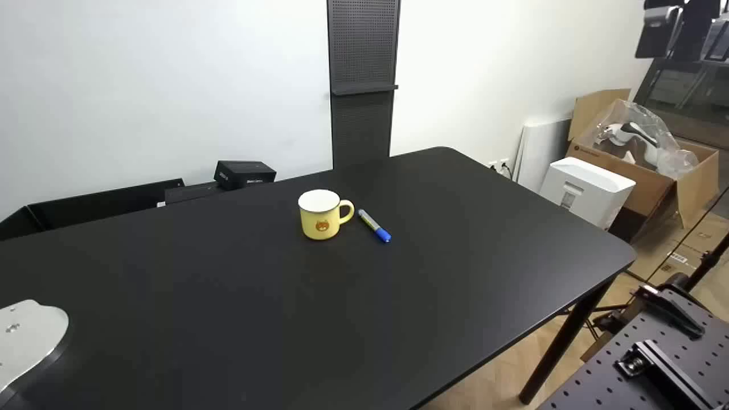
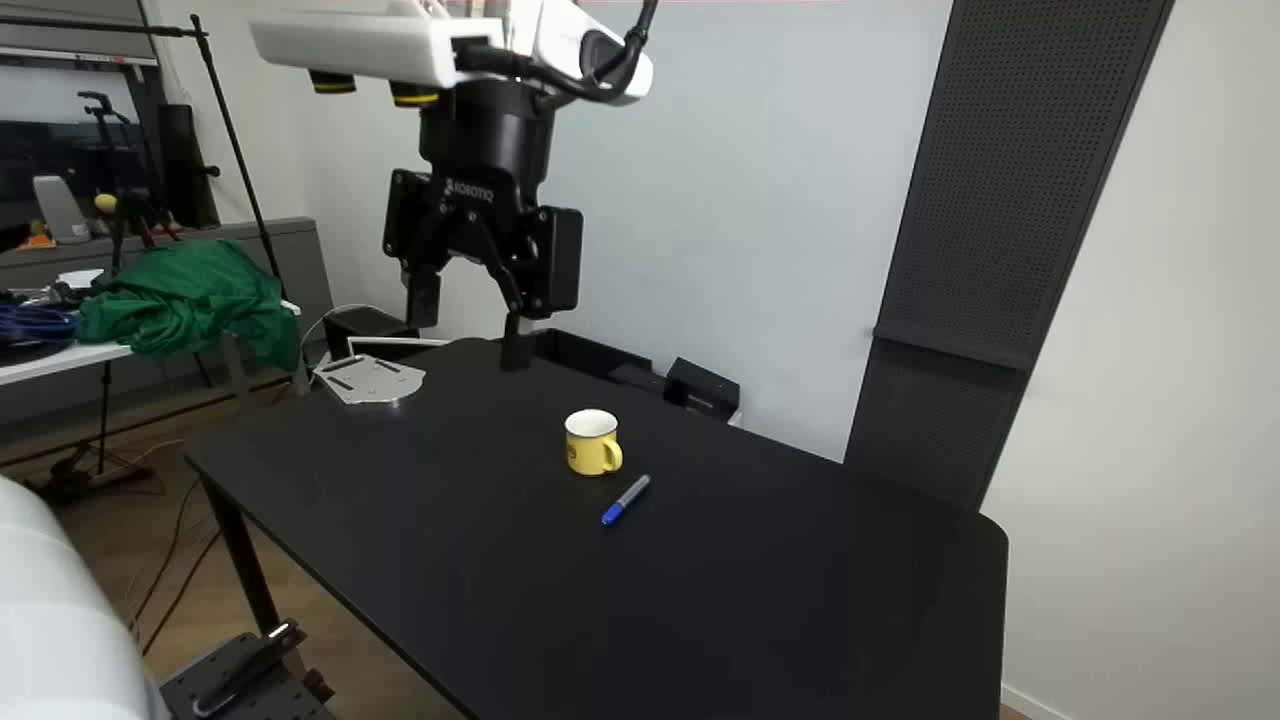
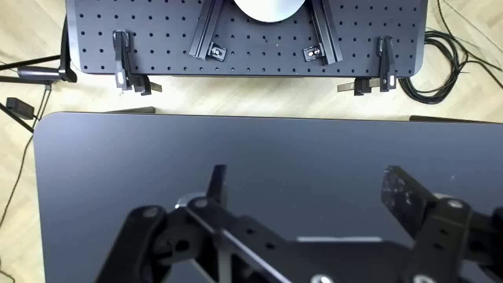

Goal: Put the marker into the cup.

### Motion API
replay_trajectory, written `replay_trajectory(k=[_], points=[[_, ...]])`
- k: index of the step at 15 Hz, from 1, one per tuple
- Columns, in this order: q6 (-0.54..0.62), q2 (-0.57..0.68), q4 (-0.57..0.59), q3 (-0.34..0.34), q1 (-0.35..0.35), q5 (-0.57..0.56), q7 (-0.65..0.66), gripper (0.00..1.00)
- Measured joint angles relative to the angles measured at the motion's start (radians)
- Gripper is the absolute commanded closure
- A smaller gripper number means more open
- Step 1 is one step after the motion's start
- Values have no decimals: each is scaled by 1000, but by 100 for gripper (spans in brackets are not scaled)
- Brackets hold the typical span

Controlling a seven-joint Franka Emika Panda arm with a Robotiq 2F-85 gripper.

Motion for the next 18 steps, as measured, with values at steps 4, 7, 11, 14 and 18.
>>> replay_trajectory(k=[4,7,11,14,18], points=[[1,-1,0,0,0,0,0,0],[2,-1,0,0,0,0,0,0],[2,-1,0,0,0,0,0,0],[32,9,-1,0,-7,-1,3,0],[236,85,1,-1,-41,-44,4,0]])
